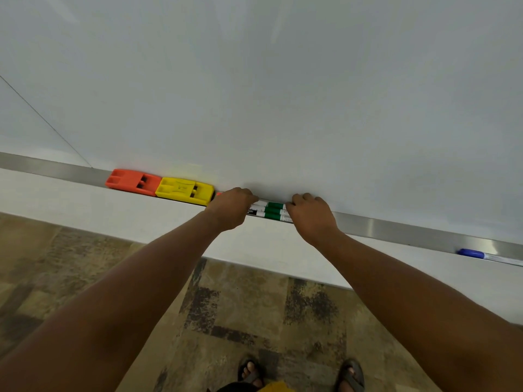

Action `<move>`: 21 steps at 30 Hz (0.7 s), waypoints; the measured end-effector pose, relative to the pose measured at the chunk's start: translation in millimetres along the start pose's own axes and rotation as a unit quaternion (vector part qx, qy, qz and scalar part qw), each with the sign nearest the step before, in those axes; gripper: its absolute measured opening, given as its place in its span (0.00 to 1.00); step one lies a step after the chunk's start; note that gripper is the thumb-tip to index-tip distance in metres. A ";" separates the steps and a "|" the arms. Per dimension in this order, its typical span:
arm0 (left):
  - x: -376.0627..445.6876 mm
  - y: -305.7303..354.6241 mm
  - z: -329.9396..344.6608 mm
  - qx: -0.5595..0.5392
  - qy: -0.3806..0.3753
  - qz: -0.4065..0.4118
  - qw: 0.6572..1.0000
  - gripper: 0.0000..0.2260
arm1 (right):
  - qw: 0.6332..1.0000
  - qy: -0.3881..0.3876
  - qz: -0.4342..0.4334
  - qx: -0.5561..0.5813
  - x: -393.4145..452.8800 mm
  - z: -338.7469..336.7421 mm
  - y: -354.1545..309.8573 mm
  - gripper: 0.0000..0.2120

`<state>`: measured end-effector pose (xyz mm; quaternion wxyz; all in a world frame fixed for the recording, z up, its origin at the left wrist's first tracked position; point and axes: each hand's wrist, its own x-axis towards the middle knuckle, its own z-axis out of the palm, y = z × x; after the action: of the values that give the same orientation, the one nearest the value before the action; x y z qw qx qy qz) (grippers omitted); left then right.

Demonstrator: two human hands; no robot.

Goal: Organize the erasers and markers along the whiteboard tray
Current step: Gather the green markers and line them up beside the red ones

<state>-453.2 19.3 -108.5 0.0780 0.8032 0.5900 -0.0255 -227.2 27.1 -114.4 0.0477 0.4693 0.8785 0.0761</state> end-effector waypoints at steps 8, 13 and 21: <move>4.3 2.1 -1.6 0.001 -0.012 0.009 1.000 0.22 | 0.996 0.015 0.002 0.092 -5.3 -1.7 8.8 0.19; 4.8 7.1 -2.7 0.002 -0.007 0.018 1.000 0.21 | 0.986 0.037 0.072 0.146 -16.9 0.2 20.5 0.16; 13.1 37.9 -5.3 -0.068 0.011 0.066 0.995 0.17 | 0.902 0.003 0.296 0.315 -28.0 11.7 39.3 0.06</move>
<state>-413.4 21.4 -101.4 0.1271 0.8335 0.5369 0.0290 -177.7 26.3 -118.6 -0.1301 0.6984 0.6770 -0.1924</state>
